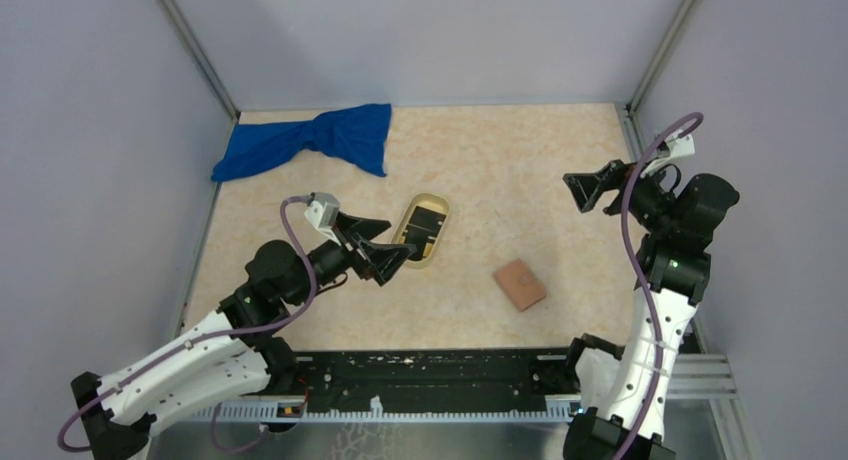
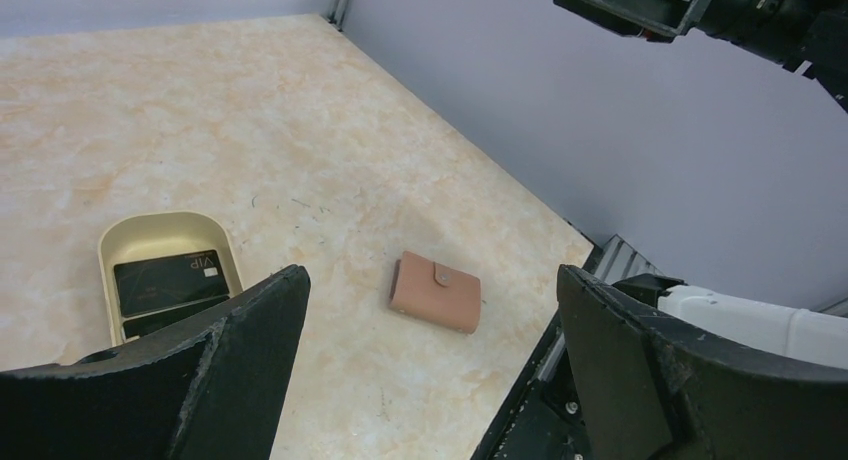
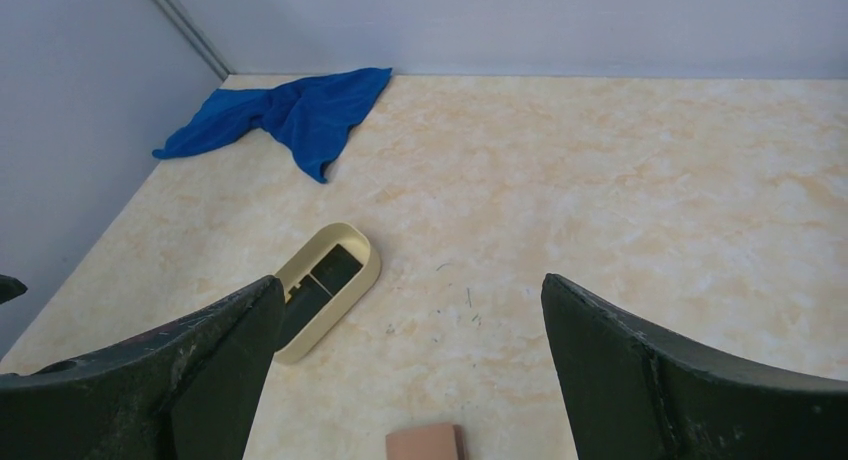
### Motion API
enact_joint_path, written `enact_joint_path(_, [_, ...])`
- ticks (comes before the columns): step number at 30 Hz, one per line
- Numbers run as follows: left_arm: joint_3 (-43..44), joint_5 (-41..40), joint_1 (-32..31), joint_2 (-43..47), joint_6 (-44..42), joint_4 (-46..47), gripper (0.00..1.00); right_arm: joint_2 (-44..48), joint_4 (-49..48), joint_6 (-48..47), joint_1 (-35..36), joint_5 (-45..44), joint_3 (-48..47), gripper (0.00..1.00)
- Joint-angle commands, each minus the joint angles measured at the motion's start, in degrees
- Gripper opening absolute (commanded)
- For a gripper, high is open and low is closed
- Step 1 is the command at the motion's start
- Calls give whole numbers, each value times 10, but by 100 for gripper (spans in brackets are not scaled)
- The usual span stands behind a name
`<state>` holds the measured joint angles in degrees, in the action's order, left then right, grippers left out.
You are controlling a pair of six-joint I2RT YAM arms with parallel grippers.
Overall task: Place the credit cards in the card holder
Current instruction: Reset both arms
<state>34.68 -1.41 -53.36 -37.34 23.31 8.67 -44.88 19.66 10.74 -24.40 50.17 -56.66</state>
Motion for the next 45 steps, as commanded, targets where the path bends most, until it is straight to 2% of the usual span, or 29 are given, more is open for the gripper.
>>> enact_joint_path(1, [16,-2,0,-19,-32,22,99,8,-49,28,-19,23,10,99])
enact_joint_path(7, [5,-13,0,-23,-38,33,99,-3,-73,42,-28,33,15,99])
enact_joint_path(45, [22,-26,13,-42,-55,16,99,4,-60,18,-30,-1,11,99])
